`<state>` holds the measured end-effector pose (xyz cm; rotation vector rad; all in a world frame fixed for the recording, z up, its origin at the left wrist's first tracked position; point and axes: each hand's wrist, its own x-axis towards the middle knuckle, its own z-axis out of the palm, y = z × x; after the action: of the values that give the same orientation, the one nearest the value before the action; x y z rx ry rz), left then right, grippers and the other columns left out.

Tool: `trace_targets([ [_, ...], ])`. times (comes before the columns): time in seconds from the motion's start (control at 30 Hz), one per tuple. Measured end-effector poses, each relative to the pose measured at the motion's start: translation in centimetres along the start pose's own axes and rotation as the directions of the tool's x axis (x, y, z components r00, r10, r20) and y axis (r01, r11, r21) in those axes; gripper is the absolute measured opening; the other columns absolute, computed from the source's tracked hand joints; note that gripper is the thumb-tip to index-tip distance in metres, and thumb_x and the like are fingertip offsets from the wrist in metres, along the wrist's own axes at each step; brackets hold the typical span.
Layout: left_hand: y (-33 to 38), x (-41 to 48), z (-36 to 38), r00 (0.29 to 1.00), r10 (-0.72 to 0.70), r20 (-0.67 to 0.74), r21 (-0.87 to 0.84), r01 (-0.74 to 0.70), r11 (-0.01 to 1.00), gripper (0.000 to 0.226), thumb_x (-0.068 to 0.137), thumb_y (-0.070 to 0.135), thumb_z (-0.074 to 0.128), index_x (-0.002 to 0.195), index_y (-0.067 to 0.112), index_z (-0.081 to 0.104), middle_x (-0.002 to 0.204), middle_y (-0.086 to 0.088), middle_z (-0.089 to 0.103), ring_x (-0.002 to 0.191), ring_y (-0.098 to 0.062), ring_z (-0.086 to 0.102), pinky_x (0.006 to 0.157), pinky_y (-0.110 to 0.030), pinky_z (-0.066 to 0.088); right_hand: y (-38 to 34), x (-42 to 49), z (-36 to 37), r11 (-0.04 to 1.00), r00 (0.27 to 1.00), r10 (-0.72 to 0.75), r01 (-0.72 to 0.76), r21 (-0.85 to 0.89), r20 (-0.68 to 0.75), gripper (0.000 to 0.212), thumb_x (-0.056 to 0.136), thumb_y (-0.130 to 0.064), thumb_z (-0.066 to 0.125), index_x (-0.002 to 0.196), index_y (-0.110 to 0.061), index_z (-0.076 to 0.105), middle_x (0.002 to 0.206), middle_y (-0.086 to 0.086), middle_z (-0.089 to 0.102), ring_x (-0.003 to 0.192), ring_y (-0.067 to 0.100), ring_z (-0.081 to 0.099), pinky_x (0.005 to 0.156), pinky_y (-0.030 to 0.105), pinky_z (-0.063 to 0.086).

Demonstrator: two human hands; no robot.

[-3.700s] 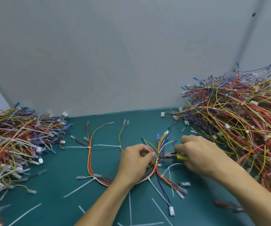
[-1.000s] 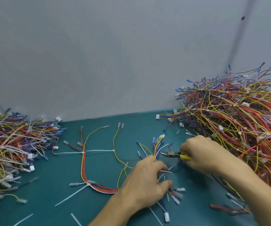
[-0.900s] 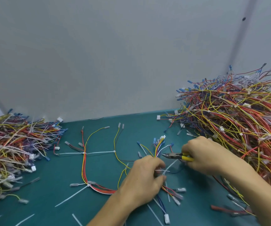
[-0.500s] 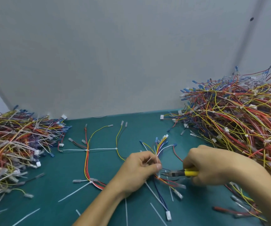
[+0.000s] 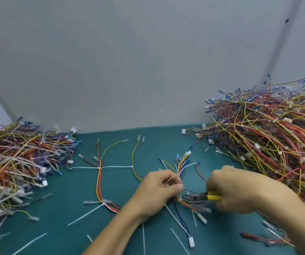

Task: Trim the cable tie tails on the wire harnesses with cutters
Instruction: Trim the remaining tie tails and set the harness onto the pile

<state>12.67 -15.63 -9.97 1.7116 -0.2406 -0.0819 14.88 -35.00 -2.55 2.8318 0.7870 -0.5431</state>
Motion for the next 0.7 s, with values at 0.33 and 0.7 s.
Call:
trace_targets([
  [0.33,-0.14,0.12,0.00,1.000,-0.006,-0.018,0.023,0.007,1.000,0.016,0.086,0.003,0.066,0.074,0.012,0.062,0.055,0.012,0.054,0.045,0.000,0.042,0.049,-0.010,0.033,-0.36,0.08,0.10,1.000,1.000,0.020,-0.020,-0.005,-0.008,0.014,0.080,-0.023,0.054,0.069,-0.018,0.047,0.074,0.000,0.043,0.077,0.030,0.052,0.062,0.032,0.042],
  [0.7,-0.20,0.07,-0.03,0.999,-0.015,-0.033,0.046,0.017,0.999,0.017,0.086,0.006,0.068,0.073,0.017,0.063,0.055,0.012,0.053,0.046,-0.002,0.037,0.049,-0.011,0.032,-0.79,0.17,0.21,0.996,0.999,0.009,-0.013,-0.084,-0.051,0.008,0.081,-0.022,0.056,0.076,-0.016,0.053,0.071,0.003,0.041,0.072,0.031,0.049,0.052,0.028,0.033],
])
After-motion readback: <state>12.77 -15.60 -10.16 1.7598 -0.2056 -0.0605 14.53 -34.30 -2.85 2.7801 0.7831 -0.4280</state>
